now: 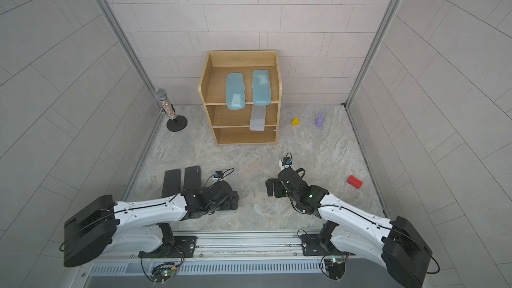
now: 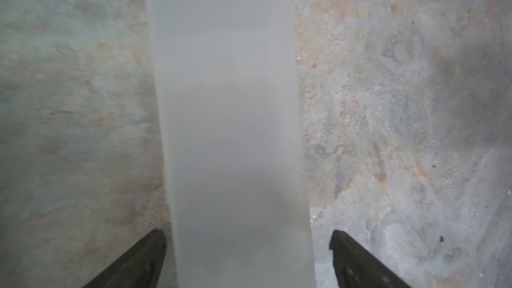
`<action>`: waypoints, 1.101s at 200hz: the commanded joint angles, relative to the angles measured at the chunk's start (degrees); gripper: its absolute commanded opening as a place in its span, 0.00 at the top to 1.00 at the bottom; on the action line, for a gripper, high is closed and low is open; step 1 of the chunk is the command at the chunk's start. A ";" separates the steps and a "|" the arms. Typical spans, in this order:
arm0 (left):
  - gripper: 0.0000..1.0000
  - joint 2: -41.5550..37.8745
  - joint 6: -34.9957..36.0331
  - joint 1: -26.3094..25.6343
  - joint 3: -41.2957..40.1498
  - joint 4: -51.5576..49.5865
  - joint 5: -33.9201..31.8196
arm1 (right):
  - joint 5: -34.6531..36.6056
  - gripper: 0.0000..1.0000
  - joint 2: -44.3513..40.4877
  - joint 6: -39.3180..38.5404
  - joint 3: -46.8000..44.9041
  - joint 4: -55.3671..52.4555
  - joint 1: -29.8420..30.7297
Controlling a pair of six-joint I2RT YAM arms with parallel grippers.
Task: Place the pencil cases on the shelf according to color
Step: Move the pencil case to the center of the board.
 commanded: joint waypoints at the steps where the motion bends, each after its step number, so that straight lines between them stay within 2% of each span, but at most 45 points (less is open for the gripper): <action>1: 0.00 4.32 -1.78 -1.95 2.64 2.14 -1.48 | 3.35 0.00 -4.53 1.01 -1.47 -4.41 0.33; 63: 0.00 15.10 -2.67 -4.14 11.61 9.59 1.70 | 5.61 0.00 -16.07 0.89 -2.16 -14.99 0.26; 96: 0.00 13.98 -0.98 -4.09 14.03 7.12 -0.15 | 5.30 0.00 -18.67 1.67 -2.34 -17.10 0.33; 128: 0.00 3.28 1.13 -3.35 7.41 5.48 -7.40 | 4.10 0.00 -16.54 2.26 -1.64 -16.54 0.33; 156: 0.00 -9.92 1.54 0.09 1.28 -3.83 -12.62 | 0.58 0.00 -11.61 1.38 -0.40 -13.77 0.58; 200: 0.00 -32.13 0.97 7.63 -5.42 -17.88 -14.00 | -0.32 0.00 -3.34 0.19 2.52 -8.84 4.01; 220: 0.00 -38.05 0.07 10.34 -6.53 -22.98 -14.70 | 0.06 0.00 0.78 -0.14 4.25 -6.94 6.21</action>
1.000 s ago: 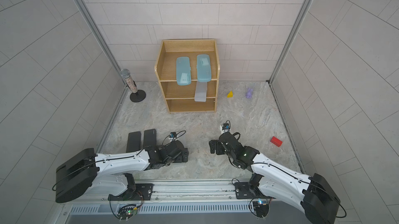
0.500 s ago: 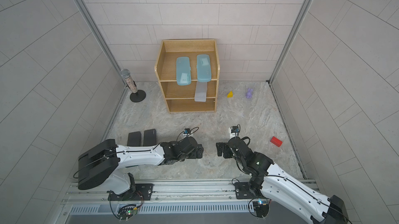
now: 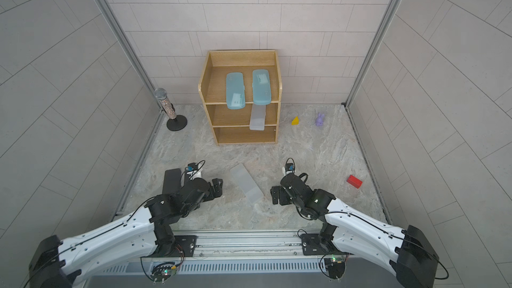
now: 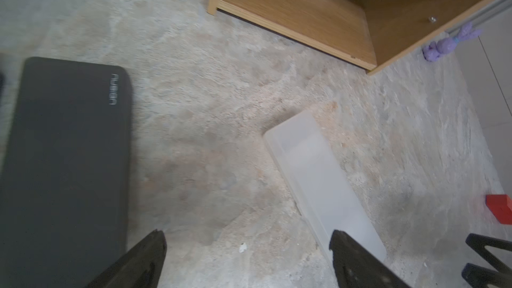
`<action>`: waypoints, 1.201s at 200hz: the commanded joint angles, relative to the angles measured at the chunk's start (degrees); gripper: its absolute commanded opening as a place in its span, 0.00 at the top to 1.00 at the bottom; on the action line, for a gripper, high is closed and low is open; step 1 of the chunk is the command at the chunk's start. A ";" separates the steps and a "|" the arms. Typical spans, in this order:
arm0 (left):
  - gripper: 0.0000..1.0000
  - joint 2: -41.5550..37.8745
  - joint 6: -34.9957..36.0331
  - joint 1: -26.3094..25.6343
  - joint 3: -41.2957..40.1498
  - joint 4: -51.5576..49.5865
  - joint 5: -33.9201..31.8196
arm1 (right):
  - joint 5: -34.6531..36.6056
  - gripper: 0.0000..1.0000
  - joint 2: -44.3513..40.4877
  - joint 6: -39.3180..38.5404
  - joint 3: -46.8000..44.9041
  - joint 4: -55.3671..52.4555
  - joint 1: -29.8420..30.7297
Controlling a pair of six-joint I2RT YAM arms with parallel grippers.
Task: Place the pencil cases on the shelf according to color
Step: Move the pencil case to the center of the board.
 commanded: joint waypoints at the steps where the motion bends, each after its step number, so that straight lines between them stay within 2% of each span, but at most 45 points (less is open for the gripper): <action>1: 0.00 -5.43 -0.36 2.49 -1.52 -10.42 -2.47 | 0.26 0.00 3.62 -1.17 3.01 3.62 2.23; 15: 0.00 -5.89 -0.63 3.87 -1.41 -12.19 -2.99 | 0.69 0.00 6.98 -1.39 4.43 5.02 3.90; 31: 0.00 -2.87 -1.07 6.42 -0.77 -13.24 -3.08 | 0.74 0.00 10.85 -1.57 6.13 6.46 5.62; 62: 0.00 6.19 1.47 16.00 0.14 -11.29 2.43 | 0.79 0.00 17.80 -1.03 10.25 7.63 8.21; 79: 0.00 8.17 3.02 18.71 0.14 -9.30 4.33 | 0.91 0.00 21.08 -1.22 11.32 9.23 9.50; 152: 0.00 12.21 6.58 21.97 -1.17 -4.34 7.17 | 1.83 0.00 31.81 -1.28 14.82 11.24 11.16; 240: 0.00 14.28 5.61 21.80 -4.52 3.45 13.67 | 3.81 0.00 36.84 -1.03 15.32 11.34 12.47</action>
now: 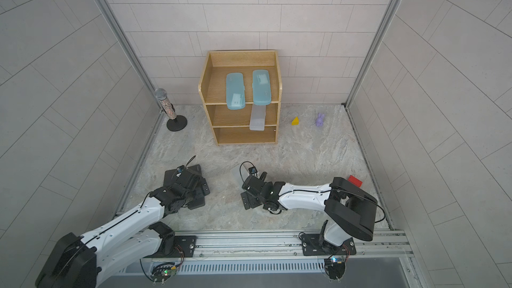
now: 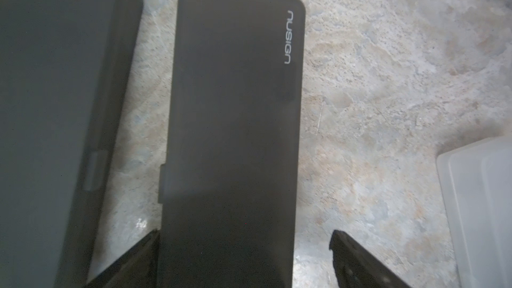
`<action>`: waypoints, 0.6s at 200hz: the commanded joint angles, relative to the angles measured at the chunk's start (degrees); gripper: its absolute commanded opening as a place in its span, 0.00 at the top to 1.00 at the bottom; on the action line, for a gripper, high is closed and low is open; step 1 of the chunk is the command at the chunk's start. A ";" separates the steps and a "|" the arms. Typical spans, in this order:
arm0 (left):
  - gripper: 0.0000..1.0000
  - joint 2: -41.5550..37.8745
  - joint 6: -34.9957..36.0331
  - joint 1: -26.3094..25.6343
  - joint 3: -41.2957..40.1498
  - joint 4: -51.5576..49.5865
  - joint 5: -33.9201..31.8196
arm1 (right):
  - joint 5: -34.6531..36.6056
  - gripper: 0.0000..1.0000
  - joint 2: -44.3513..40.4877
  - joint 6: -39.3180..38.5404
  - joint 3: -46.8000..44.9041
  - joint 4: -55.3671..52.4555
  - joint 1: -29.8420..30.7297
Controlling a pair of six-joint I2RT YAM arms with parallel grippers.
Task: Place the pencil cases on the shelf according to color
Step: Move the pencil case to the center of the board.
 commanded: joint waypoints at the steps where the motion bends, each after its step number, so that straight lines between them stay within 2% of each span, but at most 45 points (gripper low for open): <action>1: 0.00 0.17 0.15 0.03 -1.59 2.53 2.21 | 2.35 0.00 1.07 0.06 0.43 -0.48 0.72; 49: 0.00 -3.78 1.93 -0.23 0.54 -1.35 1.14 | 5.40 0.00 3.19 0.14 0.29 -1.22 2.90; 97: 0.00 -11.81 2.60 -0.52 3.86 -6.35 1.02 | 6.76 0.00 4.97 0.36 -0.27 -1.10 4.25; 120: 0.00 -12.51 3.19 -0.52 5.32 -8.33 0.63 | 7.43 0.02 5.70 0.36 -0.36 -1.10 4.69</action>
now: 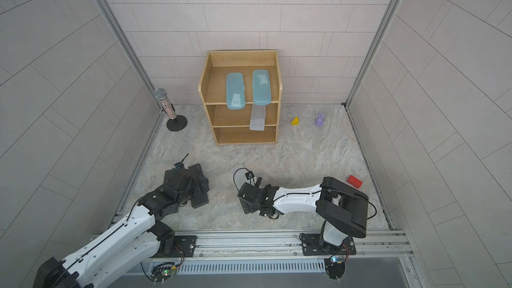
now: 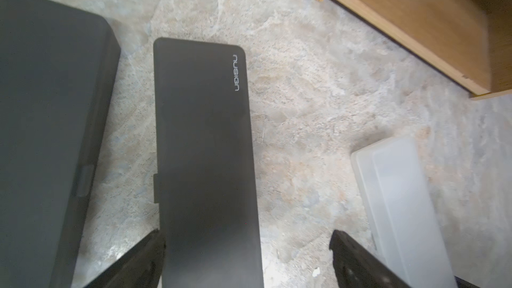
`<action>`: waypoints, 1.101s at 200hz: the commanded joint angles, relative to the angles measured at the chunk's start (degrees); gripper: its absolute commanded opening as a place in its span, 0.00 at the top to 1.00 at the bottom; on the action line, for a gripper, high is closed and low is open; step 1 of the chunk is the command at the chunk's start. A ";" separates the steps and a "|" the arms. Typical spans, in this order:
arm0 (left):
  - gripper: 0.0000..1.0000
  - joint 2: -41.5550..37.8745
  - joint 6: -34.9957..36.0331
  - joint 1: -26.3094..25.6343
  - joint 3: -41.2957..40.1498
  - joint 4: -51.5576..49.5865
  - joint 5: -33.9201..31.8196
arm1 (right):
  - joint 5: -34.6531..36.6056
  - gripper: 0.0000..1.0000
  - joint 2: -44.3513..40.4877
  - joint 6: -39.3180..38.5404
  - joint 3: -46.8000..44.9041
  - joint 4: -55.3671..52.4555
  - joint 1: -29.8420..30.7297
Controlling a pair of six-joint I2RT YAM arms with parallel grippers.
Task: Place the pencil cases on the shelf according to color
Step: Move the pencil case to the center of the board, then pick up the pencil case from the center of the board.
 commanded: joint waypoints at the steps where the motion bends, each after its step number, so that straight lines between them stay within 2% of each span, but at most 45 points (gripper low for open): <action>1: 0.00 -0.81 1.53 -0.24 2.49 -4.11 -0.99 | 0.40 0.03 2.01 0.45 -0.45 -1.67 0.54; 20: 0.00 -0.98 1.97 -0.34 3.58 -4.88 -0.60 | 0.60 0.07 2.10 0.88 -0.97 -1.38 0.94; 48: 0.00 -1.10 2.60 -0.90 3.06 -0.60 3.63 | 0.77 0.25 1.37 1.83 -2.26 -0.05 1.71; 83: 0.00 -0.02 2.17 -2.55 4.11 0.04 2.76 | 1.20 0.48 -1.01 2.67 -3.34 0.40 2.16; 112: 0.00 -1.02 1.98 -2.78 4.73 -0.17 2.01 | 2.14 0.59 -5.94 2.86 -3.35 -0.86 2.58; 144: 0.00 0.76 3.69 -2.92 6.19 0.44 1.42 | 4.16 0.63 -13.37 3.67 -3.17 -2.49 2.98; 182: 0.00 6.32 5.39 -2.74 5.83 7.37 7.91 | 7.16 0.64 -21.94 4.62 -2.43 -4.22 3.01; 220: 0.00 5.93 4.88 -2.61 4.63 7.53 5.97 | 10.31 0.64 -26.09 4.38 -0.18 -4.91 2.97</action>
